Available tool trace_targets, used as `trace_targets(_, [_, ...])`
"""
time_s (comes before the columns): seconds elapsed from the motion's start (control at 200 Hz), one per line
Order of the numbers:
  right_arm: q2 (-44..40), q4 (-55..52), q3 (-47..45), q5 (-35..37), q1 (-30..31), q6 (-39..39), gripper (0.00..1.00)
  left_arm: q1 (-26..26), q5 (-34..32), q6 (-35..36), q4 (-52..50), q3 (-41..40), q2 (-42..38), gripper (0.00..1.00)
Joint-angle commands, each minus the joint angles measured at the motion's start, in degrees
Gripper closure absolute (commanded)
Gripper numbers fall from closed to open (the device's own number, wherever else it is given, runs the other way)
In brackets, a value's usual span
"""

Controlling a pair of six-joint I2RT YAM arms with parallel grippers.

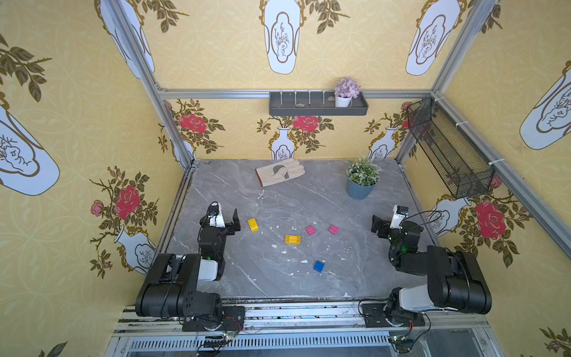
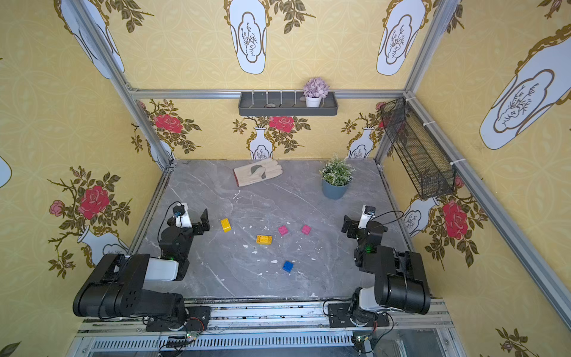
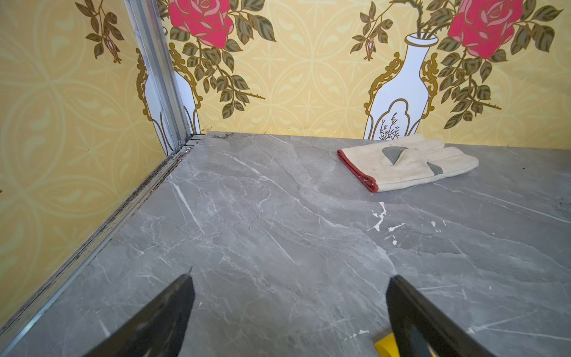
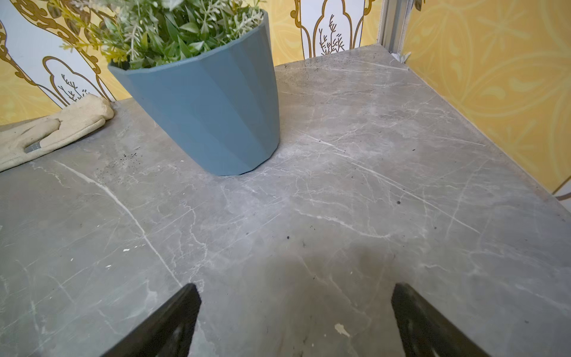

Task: Assemble the letter s with lego
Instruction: Pick up the lego brick from the center of the board.

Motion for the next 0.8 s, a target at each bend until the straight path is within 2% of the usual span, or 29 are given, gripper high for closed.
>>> trace_targets(0.0, [0.0,2.5,0.4,-0.2,0.0,-0.4,0.02,0.1,-0.1,0.4,1.9,-0.4,-0.1,0.01])
trace_targets(0.675, [-0.4,2.4,0.5,0.1,-0.1,-0.2,0.02,0.1,0.2,0.2,1.8,-0.3,0.0,0.01])
trace_targets(0.715, [-1.5,-3.2,3.1,2.1,-0.1,0.7,0.02,0.1,-0.4,0.1,0.9,0.1,-0.5,0.01])
trace_targets(0.74, [-2.6,-12.1,7.1,4.1,-0.2,2.1,0.02,0.0,-0.7,0.1,-0.8,1.0,-1.3,0.01])
trace_targets(0.795, [-1.4,-28.5,16.9,6.6,-1.0,5.8,0.02,0.1,-1.8,-0.2,-11.3,5.1,-3.7,0.01])
